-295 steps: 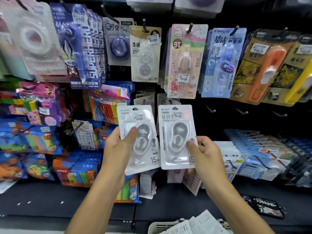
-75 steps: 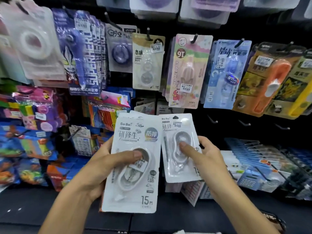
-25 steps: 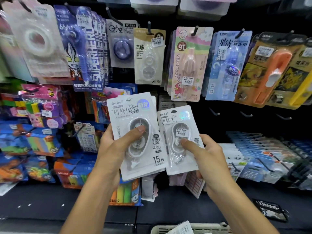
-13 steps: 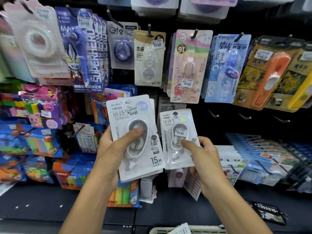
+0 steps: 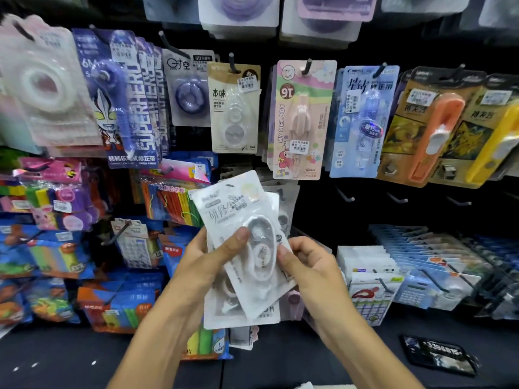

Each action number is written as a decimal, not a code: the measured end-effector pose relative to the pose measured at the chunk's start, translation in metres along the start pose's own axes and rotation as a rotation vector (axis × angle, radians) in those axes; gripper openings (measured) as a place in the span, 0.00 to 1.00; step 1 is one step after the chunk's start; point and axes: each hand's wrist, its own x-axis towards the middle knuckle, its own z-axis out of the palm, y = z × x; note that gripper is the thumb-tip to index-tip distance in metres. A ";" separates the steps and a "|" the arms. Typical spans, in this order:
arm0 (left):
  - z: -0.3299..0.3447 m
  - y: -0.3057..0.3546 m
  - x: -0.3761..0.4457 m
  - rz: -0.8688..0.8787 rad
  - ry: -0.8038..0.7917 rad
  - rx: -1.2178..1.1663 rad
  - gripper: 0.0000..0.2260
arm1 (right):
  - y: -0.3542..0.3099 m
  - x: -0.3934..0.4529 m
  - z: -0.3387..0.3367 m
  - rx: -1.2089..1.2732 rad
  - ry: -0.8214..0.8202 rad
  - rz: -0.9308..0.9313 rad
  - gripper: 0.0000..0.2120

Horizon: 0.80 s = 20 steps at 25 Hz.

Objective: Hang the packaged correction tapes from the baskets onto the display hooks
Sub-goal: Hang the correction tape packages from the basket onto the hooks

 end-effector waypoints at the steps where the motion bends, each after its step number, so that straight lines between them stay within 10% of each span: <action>1: -0.002 0.001 -0.001 -0.020 -0.028 -0.008 0.31 | 0.000 0.002 -0.003 0.028 0.030 0.019 0.07; 12: -0.016 0.008 -0.003 0.178 0.161 0.010 0.25 | 0.010 -0.001 -0.035 -0.415 0.268 -0.002 0.08; 17: -0.006 0.003 -0.001 0.186 0.204 0.040 0.27 | 0.012 0.002 -0.030 -0.051 0.134 0.287 0.18; 20: -0.002 0.001 0.002 0.175 0.198 0.071 0.29 | 0.016 -0.005 -0.020 -0.148 0.118 0.155 0.20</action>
